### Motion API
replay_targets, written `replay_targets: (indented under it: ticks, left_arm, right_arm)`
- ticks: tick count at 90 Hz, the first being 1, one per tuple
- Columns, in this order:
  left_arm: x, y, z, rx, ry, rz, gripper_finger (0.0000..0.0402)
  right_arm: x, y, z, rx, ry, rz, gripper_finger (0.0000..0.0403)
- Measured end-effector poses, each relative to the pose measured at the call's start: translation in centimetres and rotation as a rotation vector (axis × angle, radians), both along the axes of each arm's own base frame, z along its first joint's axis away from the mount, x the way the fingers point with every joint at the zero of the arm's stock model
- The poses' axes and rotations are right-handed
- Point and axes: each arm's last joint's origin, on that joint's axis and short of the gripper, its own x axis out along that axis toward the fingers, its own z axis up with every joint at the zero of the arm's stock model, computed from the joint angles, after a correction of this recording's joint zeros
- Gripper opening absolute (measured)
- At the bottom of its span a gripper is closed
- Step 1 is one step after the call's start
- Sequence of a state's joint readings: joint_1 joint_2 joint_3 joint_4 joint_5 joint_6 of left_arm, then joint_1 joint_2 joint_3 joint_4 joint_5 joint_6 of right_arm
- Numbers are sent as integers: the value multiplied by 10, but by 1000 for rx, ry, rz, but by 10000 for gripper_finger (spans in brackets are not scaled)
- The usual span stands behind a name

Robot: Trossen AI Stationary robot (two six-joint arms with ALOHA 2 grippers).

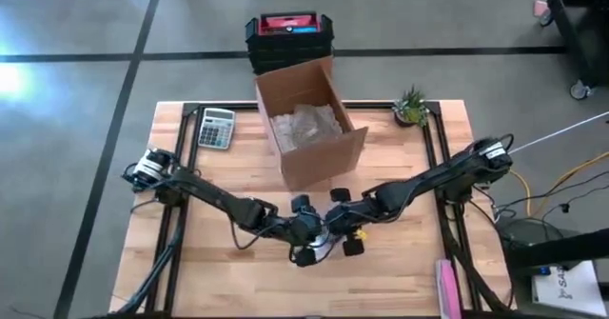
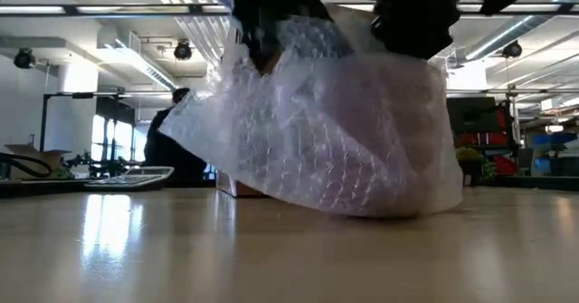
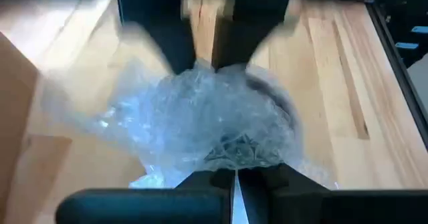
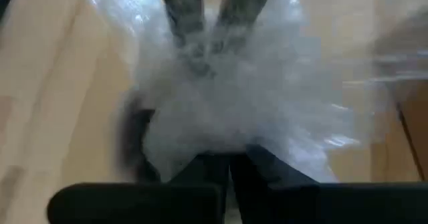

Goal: Wrap mug
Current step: Wrap the purple mug with the bubble wrap

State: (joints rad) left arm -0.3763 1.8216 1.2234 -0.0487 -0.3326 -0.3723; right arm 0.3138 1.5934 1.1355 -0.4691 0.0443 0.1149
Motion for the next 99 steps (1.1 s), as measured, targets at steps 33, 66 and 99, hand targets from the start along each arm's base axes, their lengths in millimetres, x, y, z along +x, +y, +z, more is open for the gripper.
replay_targets:
  ticks: [33,66,99]
  left_arm:
    - [3,1,-7,-6,2,7,0]
    - [-5,3,6,-36,11,-15,0]
    - [-63,-5,45,-161,191,75,0]
  right_arm:
    - [2,0,37,47,-230,-14,0]
    - [17,6,-25,4,-1,-46,0]
    - [21,8,-38,-7,27,-9,0]
